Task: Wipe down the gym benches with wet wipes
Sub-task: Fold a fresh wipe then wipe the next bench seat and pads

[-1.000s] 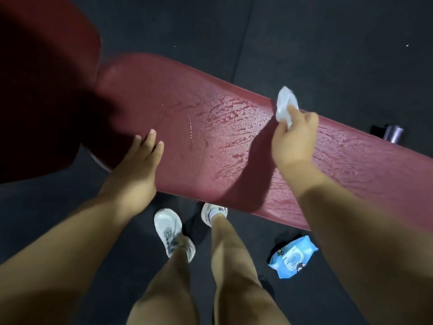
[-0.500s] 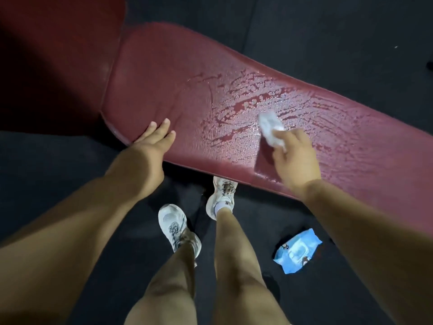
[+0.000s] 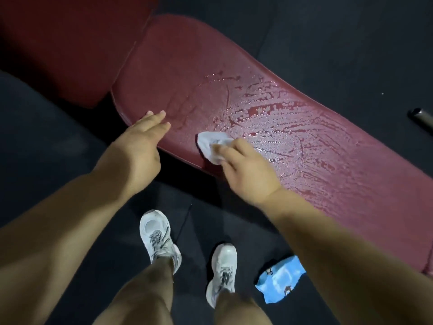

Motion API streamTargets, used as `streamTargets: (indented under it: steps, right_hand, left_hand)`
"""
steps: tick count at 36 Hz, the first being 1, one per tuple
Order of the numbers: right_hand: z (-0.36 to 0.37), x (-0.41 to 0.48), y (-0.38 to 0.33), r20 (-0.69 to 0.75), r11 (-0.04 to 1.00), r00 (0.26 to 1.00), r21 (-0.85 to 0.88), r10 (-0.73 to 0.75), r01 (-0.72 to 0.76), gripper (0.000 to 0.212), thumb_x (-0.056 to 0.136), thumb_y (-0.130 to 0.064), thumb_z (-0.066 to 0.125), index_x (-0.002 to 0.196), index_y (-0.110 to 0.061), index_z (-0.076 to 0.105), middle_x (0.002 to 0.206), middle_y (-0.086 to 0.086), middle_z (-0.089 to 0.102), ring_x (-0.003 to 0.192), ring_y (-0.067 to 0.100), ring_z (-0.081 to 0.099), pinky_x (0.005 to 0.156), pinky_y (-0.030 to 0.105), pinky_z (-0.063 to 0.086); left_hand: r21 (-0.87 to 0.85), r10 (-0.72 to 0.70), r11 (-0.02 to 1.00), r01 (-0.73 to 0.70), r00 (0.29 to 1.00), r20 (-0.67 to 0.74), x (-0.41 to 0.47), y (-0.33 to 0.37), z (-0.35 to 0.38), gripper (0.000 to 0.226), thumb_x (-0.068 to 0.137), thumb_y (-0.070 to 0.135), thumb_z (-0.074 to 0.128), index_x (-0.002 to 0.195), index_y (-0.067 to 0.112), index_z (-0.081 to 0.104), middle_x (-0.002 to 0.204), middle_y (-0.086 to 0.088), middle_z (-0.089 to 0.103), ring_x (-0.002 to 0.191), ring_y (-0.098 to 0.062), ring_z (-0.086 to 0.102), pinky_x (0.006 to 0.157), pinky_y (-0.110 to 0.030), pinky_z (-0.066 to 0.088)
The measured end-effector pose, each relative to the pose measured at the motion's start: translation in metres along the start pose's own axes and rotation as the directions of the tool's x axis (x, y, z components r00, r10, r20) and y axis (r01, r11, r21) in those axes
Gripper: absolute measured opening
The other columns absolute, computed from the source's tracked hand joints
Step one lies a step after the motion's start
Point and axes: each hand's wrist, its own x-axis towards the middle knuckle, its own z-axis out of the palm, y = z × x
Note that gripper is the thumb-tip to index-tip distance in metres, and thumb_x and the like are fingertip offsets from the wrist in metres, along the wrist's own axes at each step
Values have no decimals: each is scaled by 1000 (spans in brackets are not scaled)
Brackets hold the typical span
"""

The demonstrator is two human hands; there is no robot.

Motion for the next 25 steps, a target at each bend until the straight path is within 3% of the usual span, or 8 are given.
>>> streamTargets:
  steps: [4, 7, 10, 13, 16, 20, 22, 25]
  right_hand:
    - [-22, 20, 42, -183, 990, 979, -86, 95, -112, 31, 89, -10, 53, 117, -13, 65, 106, 15, 57, 82, 35, 60, 65, 36, 49]
    - [-34, 34, 65, -289, 930, 892, -18, 346, -367, 37, 94, -13, 49, 130, -15, 54, 127, 10, 47, 110, 26, 51, 89, 27, 37]
    - [-31, 48, 55, -350, 896, 841, -14, 412, -444, 38, 95, -13, 46, 133, -13, 50, 132, 10, 44, 115, 26, 47, 93, 27, 34]
    - [-11, 56, 24, -277, 959, 925, -44, 258, -280, 34, 93, -7, 45, 125, -7, 56, 127, 16, 46, 110, 35, 50, 93, 33, 35]
    - [10, 52, -8, -141, 997, 987, -34, -75, 71, 33, 88, -8, 53, 119, -13, 63, 113, 13, 53, 98, 36, 56, 87, 39, 46]
    - [11, 47, -10, 78, 863, 862, -32, -500, 503, 37, 85, -21, 46, 115, -9, 65, 96, 13, 56, 77, 35, 62, 59, 42, 55]
    - [2, 55, 6, 122, 813, 818, -102, -561, 573, 41, 84, -24, 43, 116, -9, 65, 96, 14, 56, 78, 35, 62, 60, 42, 56]
    - [-13, 80, 39, -96, 872, 889, -266, -447, 410, 44, 81, -25, 39, 114, -14, 66, 89, 8, 50, 84, 34, 59, 71, 35, 51]
  left_hand:
    - [-43, -13, 999, 8, 993, -121, -7, 1, 11, 56, 87, -13, 40, 138, 10, 45, 152, 8, 27, 133, 7, 13, 99, 6, -2]
    - [-69, -35, 997, 21, 979, -201, -7, 1, 22, 55, 87, -12, 42, 136, 11, 48, 150, 9, 32, 136, 5, 17, 107, -4, 7]
    - [-97, -51, 995, 26, 963, -266, -7, 1, 26, 53, 87, -12, 42, 133, 12, 52, 147, 10, 37, 137, 1, 23, 110, -13, 15]
    - [-91, -44, 996, 17, 953, -300, -6, -4, 27, 55, 88, -12, 40, 132, 17, 53, 145, 15, 39, 135, 5, 25, 111, -14, 18]
    - [-98, -35, 995, 0, 935, -353, -2, -9, 27, 55, 85, -14, 40, 126, 18, 60, 139, 14, 48, 132, 3, 34, 109, -13, 22]
    - [-97, -11, 995, -34, 902, -432, 0, -14, 30, 51, 83, -14, 40, 118, 13, 66, 132, 7, 56, 128, -4, 43, 105, -12, 22]
    - [-100, 15, 993, -68, 886, -463, -1, -17, 35, 51, 84, -14, 40, 118, 14, 66, 130, 8, 57, 126, 2, 41, 105, -8, 21]
    - [-77, 60, 990, -119, 844, -532, -3, -21, 43, 50, 84, -14, 42, 116, 16, 67, 128, 10, 58, 122, 5, 40, 100, 4, 16]
